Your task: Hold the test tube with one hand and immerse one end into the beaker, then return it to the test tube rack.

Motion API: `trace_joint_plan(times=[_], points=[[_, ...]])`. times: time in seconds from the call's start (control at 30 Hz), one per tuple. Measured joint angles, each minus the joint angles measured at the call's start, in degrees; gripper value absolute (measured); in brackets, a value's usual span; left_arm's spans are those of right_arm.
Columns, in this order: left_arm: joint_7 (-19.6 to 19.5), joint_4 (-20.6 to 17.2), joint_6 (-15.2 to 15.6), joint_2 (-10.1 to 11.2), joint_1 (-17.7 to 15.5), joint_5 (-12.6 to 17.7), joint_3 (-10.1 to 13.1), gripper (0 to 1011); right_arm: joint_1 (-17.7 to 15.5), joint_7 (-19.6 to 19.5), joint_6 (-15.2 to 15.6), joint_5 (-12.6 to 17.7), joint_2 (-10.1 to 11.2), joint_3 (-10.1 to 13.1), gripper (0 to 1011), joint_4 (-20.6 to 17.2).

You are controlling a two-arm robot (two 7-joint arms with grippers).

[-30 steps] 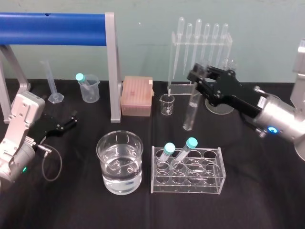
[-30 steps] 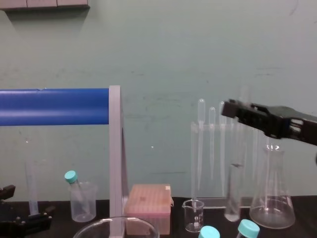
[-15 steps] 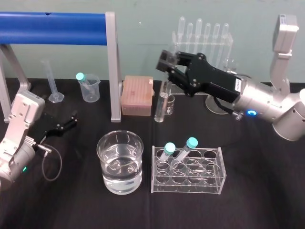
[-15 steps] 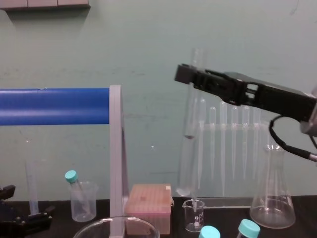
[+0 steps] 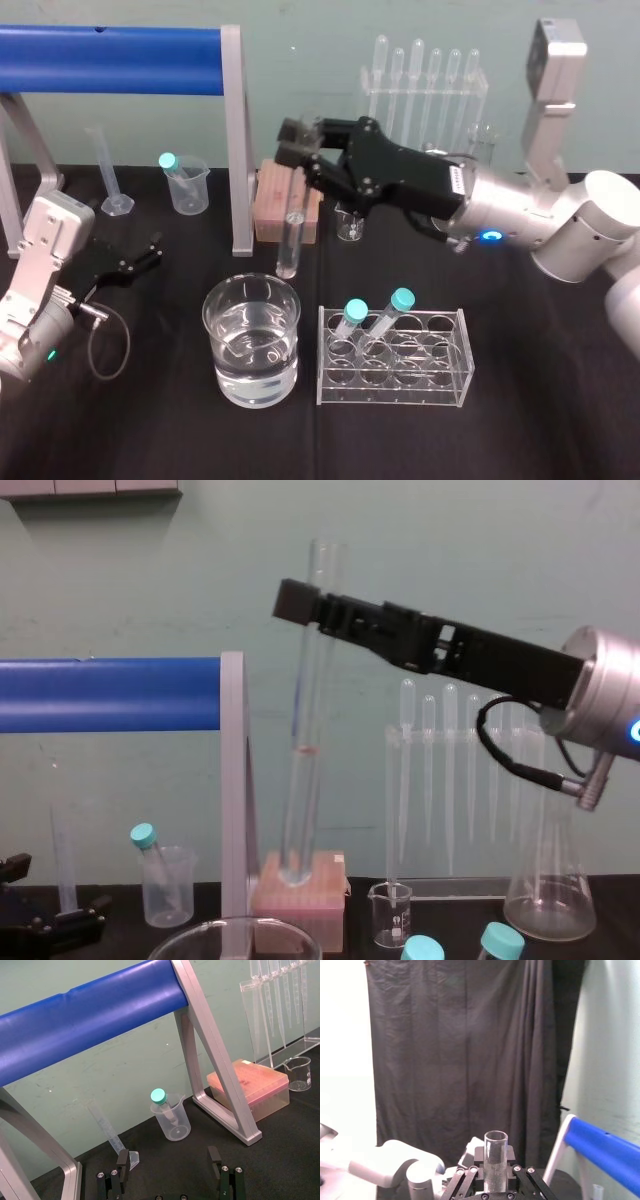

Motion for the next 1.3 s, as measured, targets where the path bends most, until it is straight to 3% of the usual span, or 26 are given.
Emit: trace_joint_plan(times=[0.57,1.3], points=[[0.00,0.00,0.00,0.00,0.00,0.00,0.00,1000,3.96,3.46,0.22,0.43,-3.65,-5.54,234,6.60],[0.00,0.00,0.00,0.00,0.00,0.00,0.00,1000,7.18,4.62,0.92,-2.31,-7.98,-8.97,234,16.89]])
